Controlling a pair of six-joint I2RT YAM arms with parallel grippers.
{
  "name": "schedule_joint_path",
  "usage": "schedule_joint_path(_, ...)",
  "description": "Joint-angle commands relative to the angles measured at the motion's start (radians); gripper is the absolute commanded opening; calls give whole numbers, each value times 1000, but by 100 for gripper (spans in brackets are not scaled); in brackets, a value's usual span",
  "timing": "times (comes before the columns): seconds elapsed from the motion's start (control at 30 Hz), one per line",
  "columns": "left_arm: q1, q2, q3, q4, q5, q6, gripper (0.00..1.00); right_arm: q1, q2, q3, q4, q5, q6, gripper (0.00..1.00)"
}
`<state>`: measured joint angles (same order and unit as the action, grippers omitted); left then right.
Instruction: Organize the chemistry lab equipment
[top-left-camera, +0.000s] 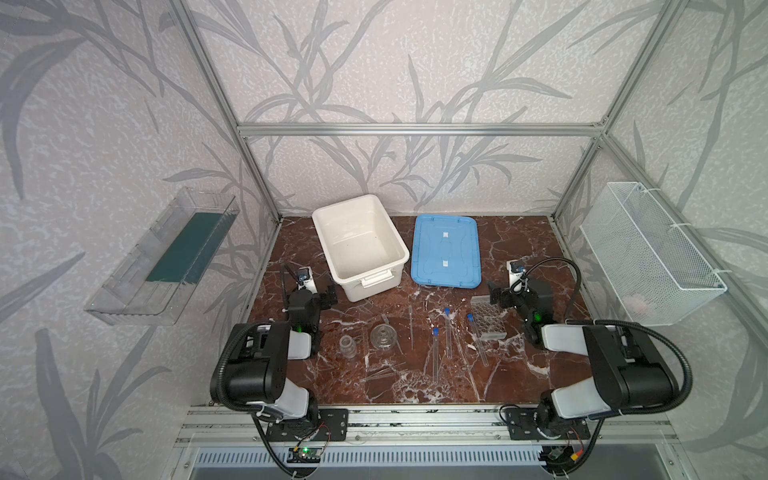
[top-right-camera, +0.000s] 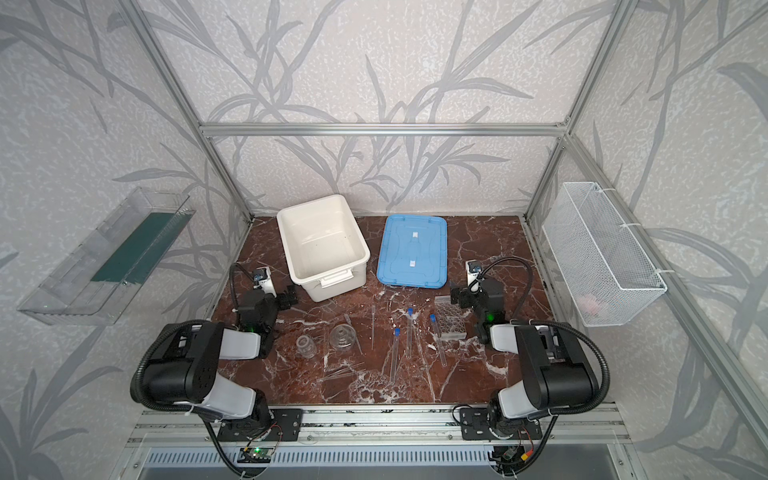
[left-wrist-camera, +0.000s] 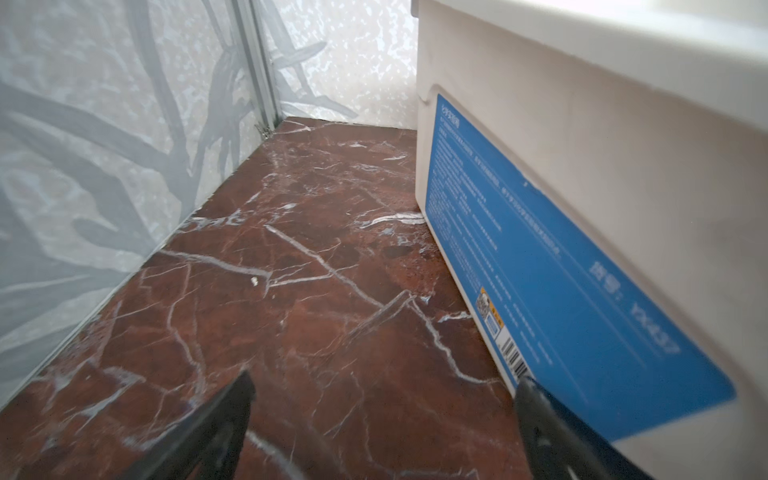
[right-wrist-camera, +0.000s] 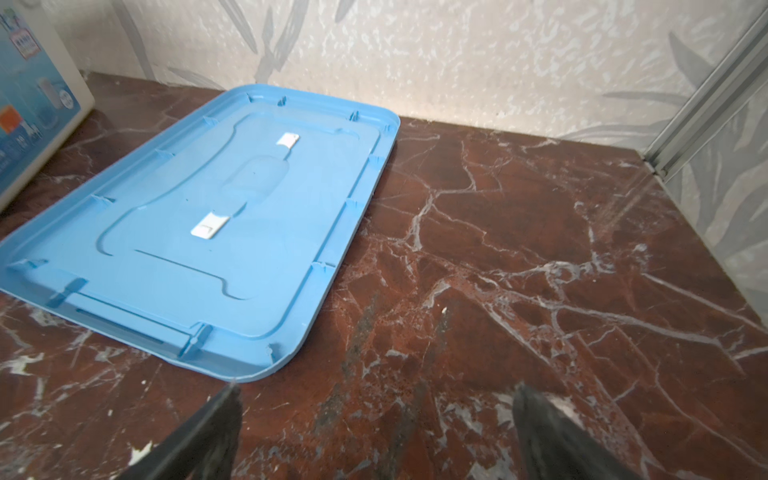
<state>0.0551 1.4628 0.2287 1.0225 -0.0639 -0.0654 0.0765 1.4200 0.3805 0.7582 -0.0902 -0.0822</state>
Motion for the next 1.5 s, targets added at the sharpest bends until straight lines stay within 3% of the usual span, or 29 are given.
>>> schedule_joint_path(0.0, 0, -133, 10, -39, -45, -11, 99, -1, -105, 60, -181, -14, 8, 99)
schedule_joint_path(0.13, -1, -311, 100, -372, -96, -95, 99, -1, -202, 97, -303, -15, 94, 99)
schedule_joint_path(0.27, -1, -408, 108, -497, -107, -176, 99, -3, -289, 133, -445, -37, 274, 99)
schedule_joint_path(0.37, -3, -512, 133, -654, -117, -316, 99, -7, -337, 152, -540, -60, 417, 99)
schedule_joint_path(0.43, -5, -586, 210, -839, -103, -407, 99, -9, -364, 183, -623, -152, 422, 99)
schedule_joint_path(0.6, -50, -662, 370, -1067, 39, -474, 99, -7, -420, 263, -827, -305, 429, 99)
schedule_joint_path(0.67, -126, -665, 425, -1116, 70, -490, 99, -7, -427, 284, -873, -382, 442, 99)
schedule_joint_path(0.77, -320, -644, 532, -1219, -26, -437, 99, -7, -403, 333, -954, -509, 464, 99)
schedule_joint_path(0.83, -420, -590, 623, -1309, -21, -416, 99, 1, -395, 373, -1040, -534, 459, 99)
schedule_joint_path(1.0, -624, -475, 782, -1491, -31, -466, 99, 44, -432, 426, -1248, -409, 417, 99)
schedule_joint_path(1.13, -832, -391, 840, -1595, -125, -505, 98, 60, -461, 407, -1284, -416, 438, 100)
schedule_joint_path(1.27, -989, -289, 849, -1613, -107, -591, 94, 77, -481, 406, -1334, -418, 433, 100)
schedule_joint_path(1.4, -1095, -175, 872, -1614, -108, -640, 93, 150, -475, 426, -1402, -363, 390, 100)
schedule_joint_path(1.47, -1129, -106, 883, -1609, -86, -668, 86, 173, -487, 416, -1400, -333, 391, 100)
